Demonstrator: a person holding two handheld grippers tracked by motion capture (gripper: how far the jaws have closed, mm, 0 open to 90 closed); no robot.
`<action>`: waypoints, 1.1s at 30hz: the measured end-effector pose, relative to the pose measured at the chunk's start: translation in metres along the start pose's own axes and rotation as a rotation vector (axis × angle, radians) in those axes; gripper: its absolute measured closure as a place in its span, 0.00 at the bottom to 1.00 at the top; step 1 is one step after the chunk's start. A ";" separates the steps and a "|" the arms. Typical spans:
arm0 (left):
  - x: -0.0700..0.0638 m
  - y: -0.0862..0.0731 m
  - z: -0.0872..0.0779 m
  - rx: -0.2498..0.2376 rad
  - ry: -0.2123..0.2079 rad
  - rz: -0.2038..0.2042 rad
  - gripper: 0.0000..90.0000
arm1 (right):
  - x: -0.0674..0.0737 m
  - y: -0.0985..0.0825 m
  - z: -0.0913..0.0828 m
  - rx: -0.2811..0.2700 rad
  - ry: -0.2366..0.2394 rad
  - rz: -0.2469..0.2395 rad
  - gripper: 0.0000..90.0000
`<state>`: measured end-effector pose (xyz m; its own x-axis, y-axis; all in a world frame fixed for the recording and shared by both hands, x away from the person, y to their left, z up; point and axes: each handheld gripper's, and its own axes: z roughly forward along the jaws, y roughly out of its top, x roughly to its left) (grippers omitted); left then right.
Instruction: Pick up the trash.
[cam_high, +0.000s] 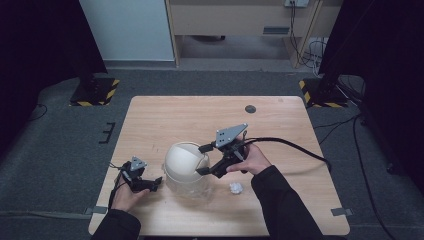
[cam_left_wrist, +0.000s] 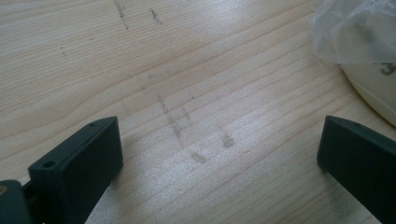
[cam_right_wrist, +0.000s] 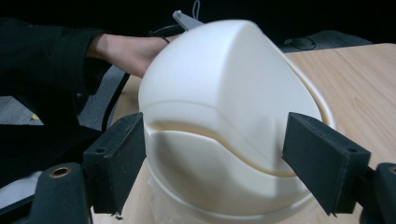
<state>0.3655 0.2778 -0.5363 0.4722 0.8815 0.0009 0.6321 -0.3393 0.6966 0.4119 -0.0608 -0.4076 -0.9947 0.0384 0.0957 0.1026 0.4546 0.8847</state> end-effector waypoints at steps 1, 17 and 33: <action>0.000 0.000 0.000 0.000 0.000 -0.001 0.00 | 0.000 -0.001 0.001 0.009 0.003 -0.003 0.24; 0.000 0.000 0.000 0.000 0.000 -0.001 0.00 | 0.004 -0.002 0.013 0.003 0.003 0.034 0.25; 0.000 0.000 0.000 0.000 0.000 0.000 0.00 | 0.003 0.008 0.002 -0.054 -0.040 0.059 0.29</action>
<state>0.3655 0.2778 -0.5363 0.4717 0.8818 0.0008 0.6324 -0.3389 0.6966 0.4096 -0.0550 -0.4012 -0.9863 0.0997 0.1315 0.1608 0.4019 0.9015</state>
